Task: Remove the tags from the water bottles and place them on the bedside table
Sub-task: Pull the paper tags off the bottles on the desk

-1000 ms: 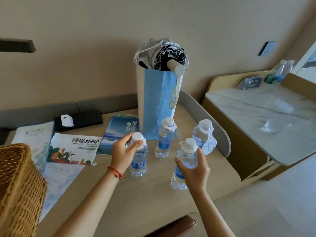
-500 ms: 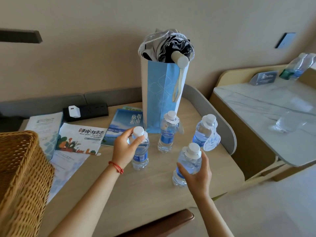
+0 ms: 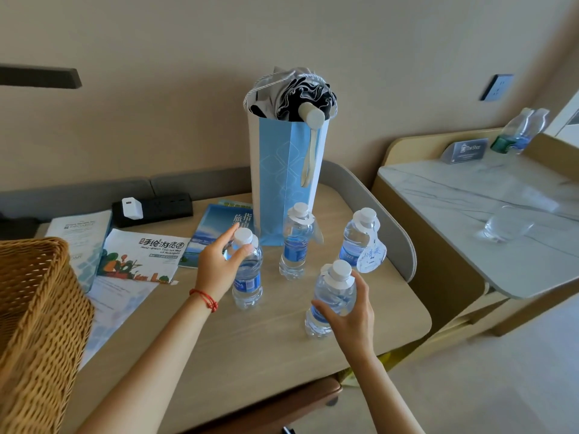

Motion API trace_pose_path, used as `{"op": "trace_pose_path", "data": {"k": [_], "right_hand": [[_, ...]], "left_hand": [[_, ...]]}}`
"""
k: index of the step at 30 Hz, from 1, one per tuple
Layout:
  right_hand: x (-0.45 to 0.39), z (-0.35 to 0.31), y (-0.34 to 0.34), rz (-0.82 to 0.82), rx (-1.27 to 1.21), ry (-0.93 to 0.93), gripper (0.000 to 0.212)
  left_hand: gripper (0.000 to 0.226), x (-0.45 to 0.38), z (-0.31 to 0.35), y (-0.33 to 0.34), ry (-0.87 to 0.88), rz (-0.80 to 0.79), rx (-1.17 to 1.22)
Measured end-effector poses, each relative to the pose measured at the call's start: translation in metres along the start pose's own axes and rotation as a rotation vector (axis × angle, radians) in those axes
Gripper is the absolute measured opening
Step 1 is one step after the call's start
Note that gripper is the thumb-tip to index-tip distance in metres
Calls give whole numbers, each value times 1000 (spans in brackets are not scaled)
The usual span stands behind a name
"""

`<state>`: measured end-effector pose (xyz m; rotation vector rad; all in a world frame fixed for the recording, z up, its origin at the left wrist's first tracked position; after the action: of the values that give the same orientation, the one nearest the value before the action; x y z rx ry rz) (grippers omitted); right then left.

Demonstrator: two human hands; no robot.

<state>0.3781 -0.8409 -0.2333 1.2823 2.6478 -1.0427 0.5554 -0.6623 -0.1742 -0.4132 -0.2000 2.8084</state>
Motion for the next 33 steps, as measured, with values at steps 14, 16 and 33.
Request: {"op": "trace_pose_path", "data": {"k": [14,16,33], "right_hand": [[6,-12,-46,176,158,-192,42],[6,-12,-54,220,156,-177,33],[-11,-13,-54,-126,-374,467,17]], "left_hand": [[27,41,47,28,192,-6,170],[27,50,42,46,140,-93,194],[68,66,-6,118,-167,-455,170]]}}
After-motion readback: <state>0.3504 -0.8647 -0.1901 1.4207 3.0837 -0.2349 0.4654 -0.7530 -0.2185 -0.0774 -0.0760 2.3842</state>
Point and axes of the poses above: each hand's wrist, its own x-axis away from the middle knuckle, its own y-axis out of the palm, z = x × y, the point moved 3 cm from there along -x, towards the middle knuckle, and after that the axes turned 12 degrees about x, right-handed, at the moved point
